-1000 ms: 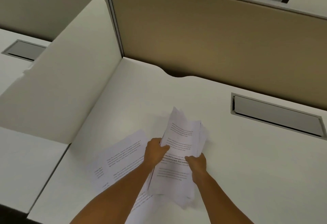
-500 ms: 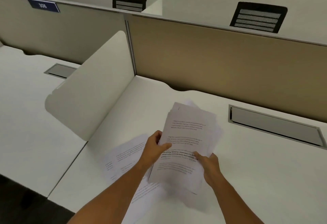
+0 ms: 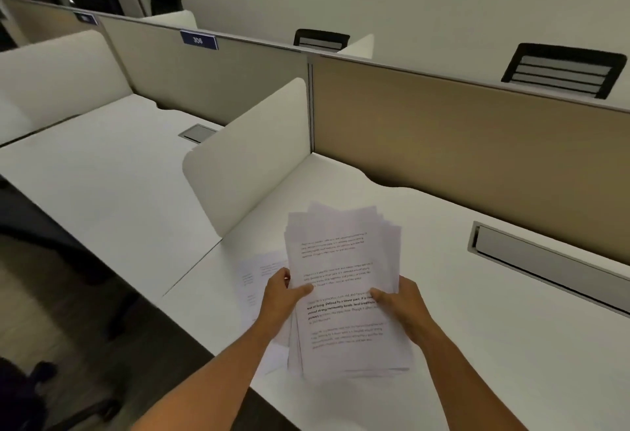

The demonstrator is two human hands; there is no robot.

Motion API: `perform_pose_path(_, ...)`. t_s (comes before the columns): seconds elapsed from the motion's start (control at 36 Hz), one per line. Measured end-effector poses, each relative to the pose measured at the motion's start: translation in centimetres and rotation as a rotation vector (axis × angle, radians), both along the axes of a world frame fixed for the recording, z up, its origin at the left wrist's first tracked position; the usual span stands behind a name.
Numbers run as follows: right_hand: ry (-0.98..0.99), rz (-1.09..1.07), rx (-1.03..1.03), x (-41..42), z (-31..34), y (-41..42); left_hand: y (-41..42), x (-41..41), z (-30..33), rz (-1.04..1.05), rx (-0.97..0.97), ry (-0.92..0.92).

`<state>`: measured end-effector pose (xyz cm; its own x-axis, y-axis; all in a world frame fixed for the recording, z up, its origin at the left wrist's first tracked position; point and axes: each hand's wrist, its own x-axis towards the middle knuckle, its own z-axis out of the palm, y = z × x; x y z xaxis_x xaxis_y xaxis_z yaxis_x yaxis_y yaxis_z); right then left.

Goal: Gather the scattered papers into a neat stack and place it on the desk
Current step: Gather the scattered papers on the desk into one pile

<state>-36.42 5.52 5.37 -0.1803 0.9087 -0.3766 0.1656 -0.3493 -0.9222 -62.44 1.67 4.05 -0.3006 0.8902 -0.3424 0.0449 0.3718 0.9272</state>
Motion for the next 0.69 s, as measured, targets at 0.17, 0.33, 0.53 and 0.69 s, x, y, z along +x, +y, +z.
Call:
perform_pose_path(0.17, -0.065, 0.123, -0.008, -2.8, -0.3, 0.8, -3.2, -1.8, -0.9, 0.095, 0.028, -0.015)
perform_pose_path(0.33, -0.136, 0.145, -0.067, -6.4, -2.2, 2.2, -3.9, -3.9, -2.2, 0.149, -0.021, 0.03)
perform_pose_path(0.53, -0.239, 0.174, -0.138, -11.1, -4.1, 3.9, -2.6, -6.7, -5.1, 0.213, -0.134, 0.06)
perform_pose_path(0.69, -0.323, 0.197, -0.182, -14.6, -5.5, 5.4, -1.0, -8.4, -7.0, 0.248, -0.245, 0.136)
